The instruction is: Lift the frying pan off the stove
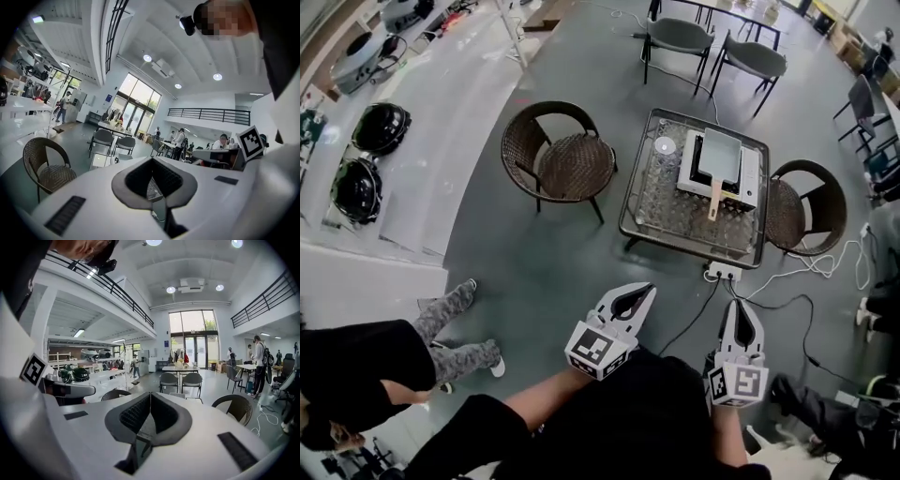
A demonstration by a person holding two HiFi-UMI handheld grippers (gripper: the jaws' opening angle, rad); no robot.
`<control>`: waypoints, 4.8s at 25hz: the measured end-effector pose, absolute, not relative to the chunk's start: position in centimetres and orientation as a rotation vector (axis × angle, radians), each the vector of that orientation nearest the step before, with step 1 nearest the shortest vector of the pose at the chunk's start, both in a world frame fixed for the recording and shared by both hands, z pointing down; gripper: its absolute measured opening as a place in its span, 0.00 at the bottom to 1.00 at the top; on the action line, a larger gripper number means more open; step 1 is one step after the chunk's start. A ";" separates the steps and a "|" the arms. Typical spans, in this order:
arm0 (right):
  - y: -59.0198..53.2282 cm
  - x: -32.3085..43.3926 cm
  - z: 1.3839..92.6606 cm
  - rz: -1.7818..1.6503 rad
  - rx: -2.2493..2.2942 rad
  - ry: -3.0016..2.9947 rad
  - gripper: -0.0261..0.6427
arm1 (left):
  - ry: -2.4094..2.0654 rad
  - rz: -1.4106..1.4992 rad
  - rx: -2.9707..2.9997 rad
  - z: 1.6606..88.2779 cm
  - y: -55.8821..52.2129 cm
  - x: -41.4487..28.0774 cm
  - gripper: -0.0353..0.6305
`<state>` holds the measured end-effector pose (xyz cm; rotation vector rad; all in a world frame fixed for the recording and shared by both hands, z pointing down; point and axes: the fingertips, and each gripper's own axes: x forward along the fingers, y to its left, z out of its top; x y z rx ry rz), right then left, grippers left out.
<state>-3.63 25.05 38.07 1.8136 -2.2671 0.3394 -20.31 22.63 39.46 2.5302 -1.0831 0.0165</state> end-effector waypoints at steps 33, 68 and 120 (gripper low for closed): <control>3.5 9.0 43.5 0.429 1.619 -2.367 0.08 | -1.152 0.254 2.515 44.6 0.6 -4.6 0.07; -12.7 18.4 50.3 0.557 1.437 -2.391 0.08 | -1.272 0.592 2.170 64.9 -11.9 6.1 0.29; -11.6 18.9 51.3 0.844 1.445 -2.407 0.08 | -0.987 1.004 1.686 77.7 -12.7 8.9 0.12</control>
